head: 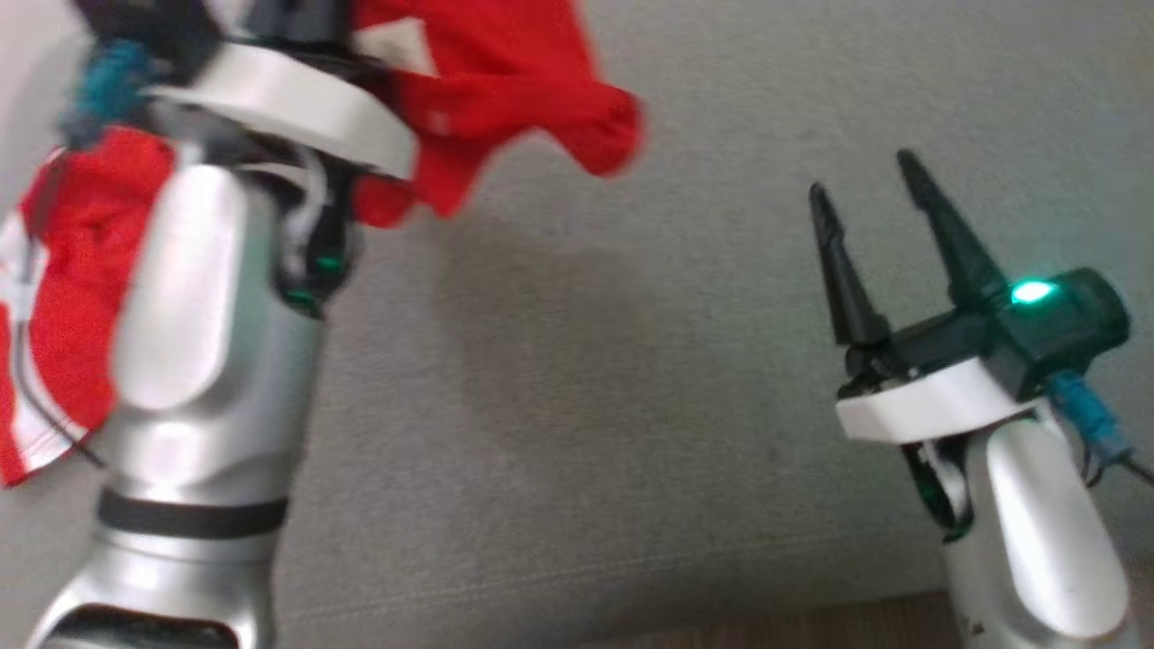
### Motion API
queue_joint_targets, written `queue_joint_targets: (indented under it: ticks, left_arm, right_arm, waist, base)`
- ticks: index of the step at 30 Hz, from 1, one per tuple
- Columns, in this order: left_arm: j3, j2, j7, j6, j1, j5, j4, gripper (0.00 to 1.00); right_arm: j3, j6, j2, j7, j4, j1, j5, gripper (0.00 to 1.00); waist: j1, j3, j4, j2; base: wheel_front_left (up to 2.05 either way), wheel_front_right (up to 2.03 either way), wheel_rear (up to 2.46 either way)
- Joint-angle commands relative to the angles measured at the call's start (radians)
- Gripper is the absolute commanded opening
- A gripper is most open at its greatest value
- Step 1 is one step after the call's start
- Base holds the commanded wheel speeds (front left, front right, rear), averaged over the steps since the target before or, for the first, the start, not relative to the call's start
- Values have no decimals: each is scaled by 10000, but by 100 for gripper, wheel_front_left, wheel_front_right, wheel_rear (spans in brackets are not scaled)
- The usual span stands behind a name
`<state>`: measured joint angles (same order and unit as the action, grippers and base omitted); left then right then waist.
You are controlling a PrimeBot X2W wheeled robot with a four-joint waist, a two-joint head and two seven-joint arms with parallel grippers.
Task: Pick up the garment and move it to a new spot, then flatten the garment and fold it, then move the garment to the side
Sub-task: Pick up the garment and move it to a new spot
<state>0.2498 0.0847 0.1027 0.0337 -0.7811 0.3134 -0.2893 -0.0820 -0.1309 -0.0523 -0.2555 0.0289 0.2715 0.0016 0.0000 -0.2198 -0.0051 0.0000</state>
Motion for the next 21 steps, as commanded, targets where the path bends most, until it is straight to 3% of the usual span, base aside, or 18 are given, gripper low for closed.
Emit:
queue_joint_targets:
  ticks: [1, 4, 7, 11, 12, 13, 14, 21]
  left_arm:
    - [-54, 79, -23, -90, -234, -9, 357, 0]
    - [720, -268, 269, -329, -216, 233, -250, 0]
    - [1173, -321, 554, -499, -255, 376, -822, 0]
    - [2328, -339, 1063, -1042, -459, 1281, -1900, 0]
    - [2658, -340, 1151, -1195, -552, 1396, -2185, 30]
    - [2938, -340, 1235, -1341, -640, 1550, -2441, 95]
    - [3209, -341, 1301, -1445, -727, 1711, -2674, 100]
    - [3992, -343, 1575, -1837, -1171, 2413, -3379, 100]
  right_arm:
    - [-79, 2, 20, -62, -439, 459, 118, 100]
    - [135, 2, 20, -62, -497, 637, 331, 100]
    - [230, 2, 20, -62, -401, 674, 603, 100]
    - [158, 2, 20, -62, -388, 856, 723, 100]
    - [154, 2, 20, -62, -402, 872, 742, 100]
    - [166, 2, 20, -62, -418, 880, 762, 100]
    - [185, 2, 20, -62, -429, 879, 763, 100]
    - [335, 2, 20, -62, -514, 779, 521, 100]
  waist:
    - [0, -293, -517, 0]
    - [0, -549, -1188, 0]
    - [0, -640, -1527, 0]
    - [0, -773, -2141, 0]
    - [0, -793, -2232, 0]
    - [0, -808, -2286, 0]
    - [0, -817, -2315, 0]
    - [0, -649, -1700, 0]
  base:
    - [0, 0, 0]
    - [0, 0, 0]
    - [0, 0, 0]
    - [0, 0, 0]
    - [0, 0, 0]
    - [0, 0, 0]
    - [0, 0, 0]
    - [0, 0, 0]
